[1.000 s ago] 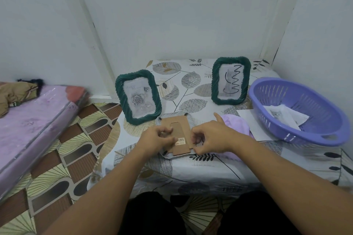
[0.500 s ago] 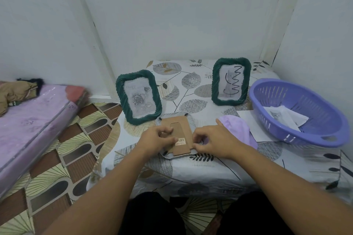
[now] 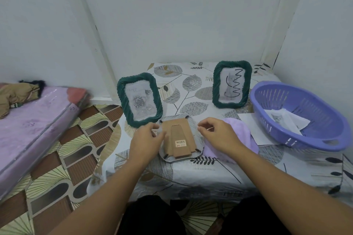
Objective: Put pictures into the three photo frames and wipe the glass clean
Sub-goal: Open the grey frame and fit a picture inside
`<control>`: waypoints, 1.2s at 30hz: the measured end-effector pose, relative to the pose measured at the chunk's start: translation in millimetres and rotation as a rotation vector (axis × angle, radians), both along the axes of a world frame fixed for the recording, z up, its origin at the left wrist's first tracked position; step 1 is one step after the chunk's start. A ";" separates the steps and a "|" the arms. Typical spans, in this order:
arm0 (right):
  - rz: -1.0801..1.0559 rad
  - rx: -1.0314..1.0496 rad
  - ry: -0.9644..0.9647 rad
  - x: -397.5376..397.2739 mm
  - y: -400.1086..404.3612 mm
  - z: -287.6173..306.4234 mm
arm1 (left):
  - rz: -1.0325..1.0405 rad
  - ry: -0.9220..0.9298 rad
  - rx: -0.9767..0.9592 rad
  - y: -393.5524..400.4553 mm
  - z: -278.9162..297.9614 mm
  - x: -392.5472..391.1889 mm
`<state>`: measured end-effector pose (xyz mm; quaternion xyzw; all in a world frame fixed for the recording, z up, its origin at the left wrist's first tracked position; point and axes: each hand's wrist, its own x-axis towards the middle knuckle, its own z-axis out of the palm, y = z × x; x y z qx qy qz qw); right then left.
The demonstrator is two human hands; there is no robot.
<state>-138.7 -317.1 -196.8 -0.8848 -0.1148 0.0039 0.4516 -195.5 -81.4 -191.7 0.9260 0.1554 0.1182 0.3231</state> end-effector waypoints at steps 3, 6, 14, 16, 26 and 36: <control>-0.052 -0.046 0.162 2.8 5.4 1.1 | 0.044 0.084 0.105 3.8 -1.3 1.3; -0.067 -0.024 0.287 6.5 11.4 -1.9 | 0.039 0.113 0.115 4.8 -1.3 1.4; -0.122 0.262 0.535 10.2 18.5 0.7 | 0.036 0.153 0.045 2.1 0.7 4.4; -0.143 0.340 0.607 10.4 19.6 0.5 | 0.013 0.164 0.002 3.6 2.1 4.0; -0.225 0.632 0.719 8.1 29.5 21.2 | -0.129 0.044 0.135 -28.3 46.7 15.7; -0.100 0.833 0.741 1.3 32.9 38.6 | -0.191 0.147 0.271 -67.2 81.2 31.5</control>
